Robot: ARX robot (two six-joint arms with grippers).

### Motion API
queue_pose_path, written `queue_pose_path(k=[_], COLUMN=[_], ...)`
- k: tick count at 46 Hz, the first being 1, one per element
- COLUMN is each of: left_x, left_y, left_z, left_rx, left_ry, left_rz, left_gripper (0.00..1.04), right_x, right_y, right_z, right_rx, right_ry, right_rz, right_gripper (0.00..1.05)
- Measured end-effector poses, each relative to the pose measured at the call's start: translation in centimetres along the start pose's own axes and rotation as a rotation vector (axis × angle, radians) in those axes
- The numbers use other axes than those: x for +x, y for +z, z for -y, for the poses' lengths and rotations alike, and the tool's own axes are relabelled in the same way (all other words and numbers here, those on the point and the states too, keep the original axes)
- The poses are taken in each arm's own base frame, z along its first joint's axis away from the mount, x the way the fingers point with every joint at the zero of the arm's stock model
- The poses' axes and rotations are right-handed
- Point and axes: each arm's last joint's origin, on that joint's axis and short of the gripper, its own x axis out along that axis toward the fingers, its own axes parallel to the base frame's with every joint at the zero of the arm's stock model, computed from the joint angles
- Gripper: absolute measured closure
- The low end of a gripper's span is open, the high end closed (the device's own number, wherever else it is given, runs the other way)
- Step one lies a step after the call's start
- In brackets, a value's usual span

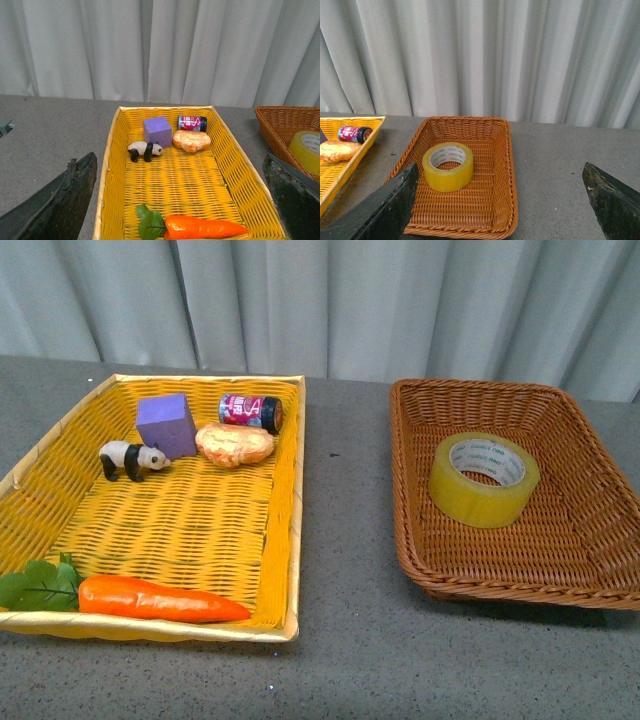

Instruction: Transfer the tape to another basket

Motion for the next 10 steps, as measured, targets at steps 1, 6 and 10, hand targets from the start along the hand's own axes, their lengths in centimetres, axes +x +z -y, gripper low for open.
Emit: queue_pose_path(k=[1,6,10], left_x=[0.00,0.00,0.00], left_y=[0.00,0.00,0.00], left_z=[0.00,0.00,0.00], left_rx=[0.000,0.000,0.000], left_ry=[0.000,0.000,0.000], left_rz=[0.000,0.000,0.000], left_gripper=[0.07,0.07,0.07], right_x=[0.00,0.00,0.00], right_y=[0.00,0.00,0.00], right_z=[0.00,0.00,0.00], right_rx=[0.000,0.000,0.000], right_ry=[0.000,0.000,0.000], right_rz=[0.000,0.000,0.000], right_gripper=[0.09,0.09,0.09])
